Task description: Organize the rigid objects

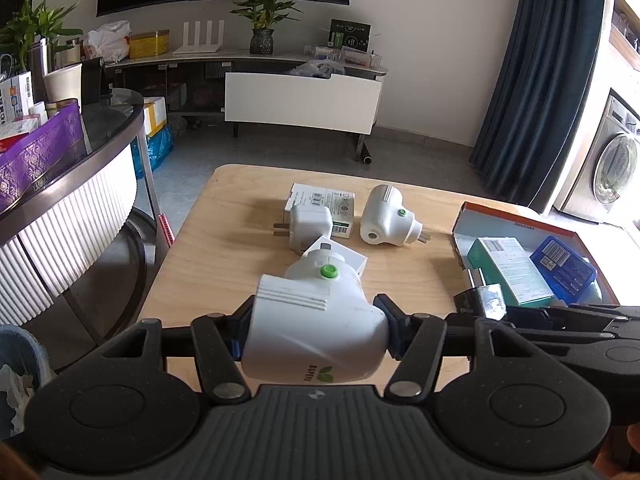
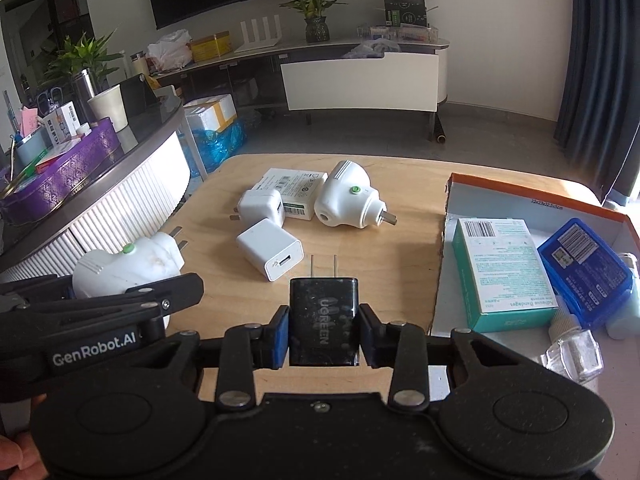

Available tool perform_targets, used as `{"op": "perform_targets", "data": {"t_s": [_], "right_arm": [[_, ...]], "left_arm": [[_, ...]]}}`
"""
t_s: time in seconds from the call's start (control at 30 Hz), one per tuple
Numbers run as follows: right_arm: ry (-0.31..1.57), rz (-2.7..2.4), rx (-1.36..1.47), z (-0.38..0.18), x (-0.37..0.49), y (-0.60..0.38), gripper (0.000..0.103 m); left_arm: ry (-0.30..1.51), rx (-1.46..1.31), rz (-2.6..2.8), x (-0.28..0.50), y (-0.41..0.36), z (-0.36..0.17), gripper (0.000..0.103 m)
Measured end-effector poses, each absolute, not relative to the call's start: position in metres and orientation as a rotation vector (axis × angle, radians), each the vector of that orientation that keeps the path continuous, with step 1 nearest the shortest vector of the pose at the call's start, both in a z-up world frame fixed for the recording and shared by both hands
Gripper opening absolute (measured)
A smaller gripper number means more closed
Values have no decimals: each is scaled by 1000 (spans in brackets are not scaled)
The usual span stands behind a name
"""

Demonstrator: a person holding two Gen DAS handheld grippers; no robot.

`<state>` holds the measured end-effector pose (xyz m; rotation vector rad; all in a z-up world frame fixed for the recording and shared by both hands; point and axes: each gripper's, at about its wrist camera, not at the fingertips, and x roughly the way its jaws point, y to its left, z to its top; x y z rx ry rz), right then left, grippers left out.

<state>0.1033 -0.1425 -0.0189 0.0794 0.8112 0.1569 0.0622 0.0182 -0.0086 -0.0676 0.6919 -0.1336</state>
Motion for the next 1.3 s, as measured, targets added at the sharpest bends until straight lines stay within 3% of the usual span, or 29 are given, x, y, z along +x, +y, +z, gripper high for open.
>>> {"op": "perform_targets", "data": {"t_s": [1.3], "right_arm": [[737, 25, 112, 28, 7, -202, 44]], "left_arm": [[650, 10, -304, 3, -30, 9, 62]]}}
